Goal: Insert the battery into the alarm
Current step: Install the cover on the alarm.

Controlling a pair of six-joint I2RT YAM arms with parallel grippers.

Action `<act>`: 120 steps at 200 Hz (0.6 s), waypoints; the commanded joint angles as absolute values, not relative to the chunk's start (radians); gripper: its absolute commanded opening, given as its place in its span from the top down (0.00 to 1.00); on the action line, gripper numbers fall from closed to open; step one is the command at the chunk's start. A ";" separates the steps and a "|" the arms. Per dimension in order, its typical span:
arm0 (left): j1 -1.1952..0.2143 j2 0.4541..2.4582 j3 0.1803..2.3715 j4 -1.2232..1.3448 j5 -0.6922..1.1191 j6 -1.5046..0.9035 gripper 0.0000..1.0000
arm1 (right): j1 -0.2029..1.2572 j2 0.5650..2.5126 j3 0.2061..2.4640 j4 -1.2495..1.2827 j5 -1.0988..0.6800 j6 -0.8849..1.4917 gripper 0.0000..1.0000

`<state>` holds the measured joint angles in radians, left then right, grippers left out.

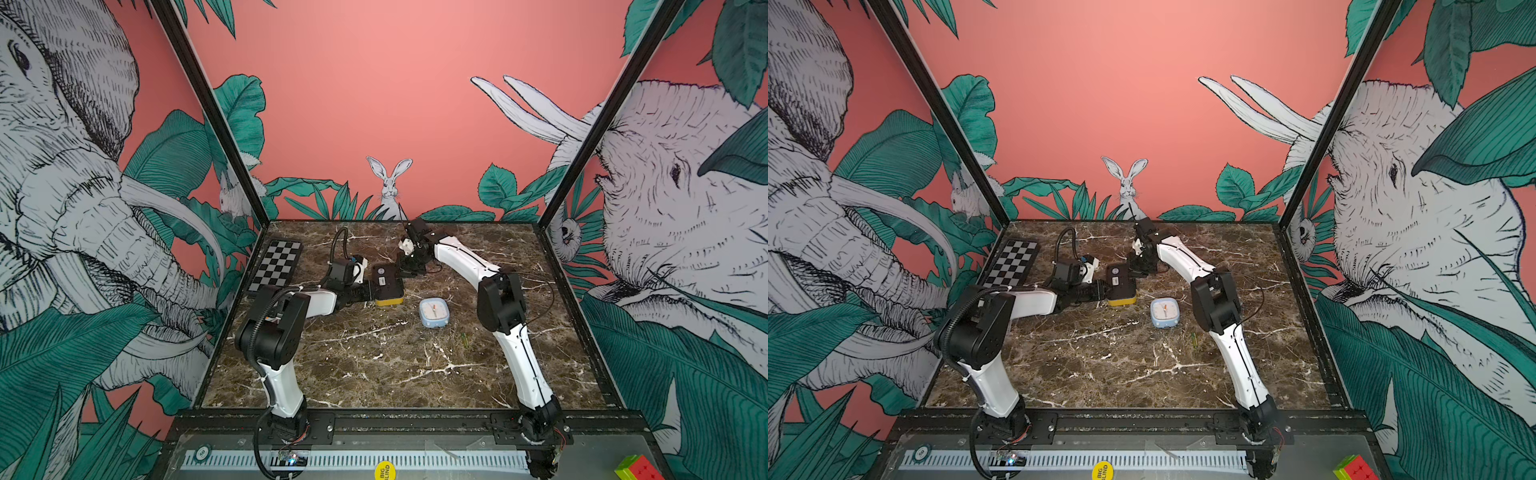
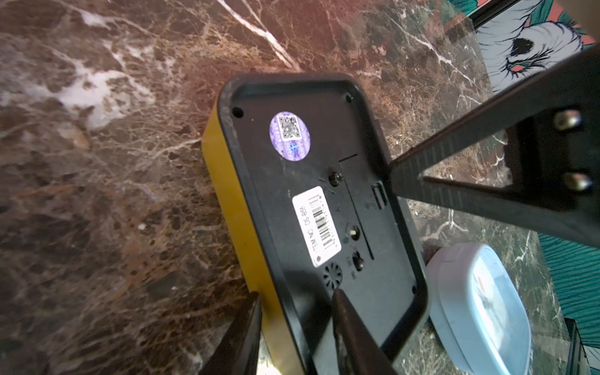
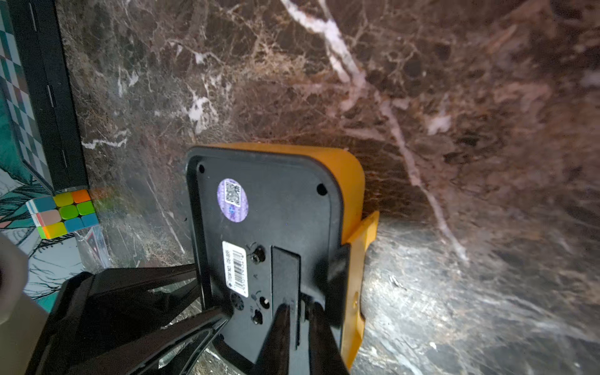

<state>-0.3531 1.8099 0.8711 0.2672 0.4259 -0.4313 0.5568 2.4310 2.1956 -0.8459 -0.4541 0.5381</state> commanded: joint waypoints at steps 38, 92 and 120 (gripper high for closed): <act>-0.357 1.818 0.890 0.242 0.417 -0.442 0.62 | 0.575 2.483 2.249 -0.929 -0.436 0.511 0.84; -0.357 1.823 0.891 0.242 0.419 -0.442 0.63 | 0.579 2.511 2.281 -0.944 -0.470 0.516 0.84; -0.357 1.825 0.893 0.243 0.419 -0.441 0.63 | 0.580 2.515 2.280 -0.923 -0.494 0.521 0.89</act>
<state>-0.3531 1.8149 0.8787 0.2661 0.4263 -0.4347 0.5694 2.4844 2.2696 -0.9184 -0.4675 0.5236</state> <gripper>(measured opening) 0.371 0.131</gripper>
